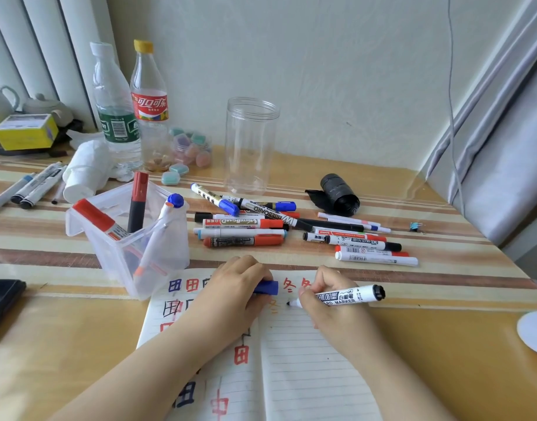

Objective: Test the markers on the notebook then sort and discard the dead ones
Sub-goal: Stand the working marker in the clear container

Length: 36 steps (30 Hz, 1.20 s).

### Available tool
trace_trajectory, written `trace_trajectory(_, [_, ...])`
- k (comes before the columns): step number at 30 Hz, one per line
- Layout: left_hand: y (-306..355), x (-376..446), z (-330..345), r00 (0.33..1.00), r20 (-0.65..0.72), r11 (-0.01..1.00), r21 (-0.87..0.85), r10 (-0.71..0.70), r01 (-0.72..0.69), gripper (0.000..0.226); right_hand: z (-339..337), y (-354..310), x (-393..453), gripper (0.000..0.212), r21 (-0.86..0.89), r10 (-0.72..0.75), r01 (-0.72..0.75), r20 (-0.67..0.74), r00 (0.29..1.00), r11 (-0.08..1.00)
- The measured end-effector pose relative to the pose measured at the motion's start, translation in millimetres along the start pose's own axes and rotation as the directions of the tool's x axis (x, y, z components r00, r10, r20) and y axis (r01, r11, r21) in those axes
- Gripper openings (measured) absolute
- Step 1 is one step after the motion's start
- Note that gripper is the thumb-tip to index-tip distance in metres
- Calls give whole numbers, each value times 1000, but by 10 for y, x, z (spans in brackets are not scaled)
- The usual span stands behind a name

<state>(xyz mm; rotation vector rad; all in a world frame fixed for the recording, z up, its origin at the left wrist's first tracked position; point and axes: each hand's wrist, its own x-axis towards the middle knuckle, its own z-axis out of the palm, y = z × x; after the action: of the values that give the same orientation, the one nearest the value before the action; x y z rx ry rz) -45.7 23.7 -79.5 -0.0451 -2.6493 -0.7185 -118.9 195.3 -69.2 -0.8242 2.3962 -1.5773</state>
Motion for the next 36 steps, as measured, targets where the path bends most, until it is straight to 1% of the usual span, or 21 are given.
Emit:
trace_trajectory(7, [16, -9, -12, 1000, 11, 1000, 10, -16, 16, 18, -17, 25, 3, 31, -28, 17, -19, -55, 998, 999])
trace_trajectory(12, [21, 2, -18, 1000, 10, 1000, 11, -11, 11, 19, -7, 8, 3, 31, -15, 24, -24, -54, 998, 1000])
trace_trajectory(16, [27, -2, -23, 1000, 3, 1000, 24, 1, -1, 27, 5, 0, -4, 30, -5, 27, -28, -34, 999, 1000])
trace_trajectory(18, [29, -8, -29, 1000, -11, 1000, 21, 1, 0, 24, 0, -11, -14, 30, 1, 40, -40, -23, 999, 999])
trace_trajectory(21, [44, -5, -56, 1000, -16, 1000, -12, -1, 1, 19, -29, -59, -27, 27, 54, 46, -43, -46, 998, 998])
trace_trajectory(23, [75, -6, -108, 999, 0, 997, -53, -51, 51, 21, -70, -126, -37, 25, 130, 38, -28, -71, 997, 991])
trace_trajectory(25, [127, 5, -190, 995, 15, 991, -92, -99, 100, 23, -142, -221, -51, 24, 202, 31, -20, -49, 998, 979])
trace_trajectory(28, [244, 40, -338, 992, 26, 984, -124, -122, 124, 23, -243, -381, -74, 20, 254, 11, -14, 14, 1000, 967])
trace_trajectory(30, [332, 46, -433, 992, 55, 983, -136, -113, 119, 24, -276, -505, -91, 19, 272, -17, 12, 14, 1000, 962])
trace_trajectory(33, [450, 20, -551, 996, 46, 984, -162, -73, 79, 22, -287, -675, -107, 24, 303, -59, 58, -6, 998, 951])
trace_trajectory(36, [550, -42, -639, 999, 17, 983, -182, -31, 34, 20, -257, -809, -133, 20, 265, -97, 88, 22, 995, 960])
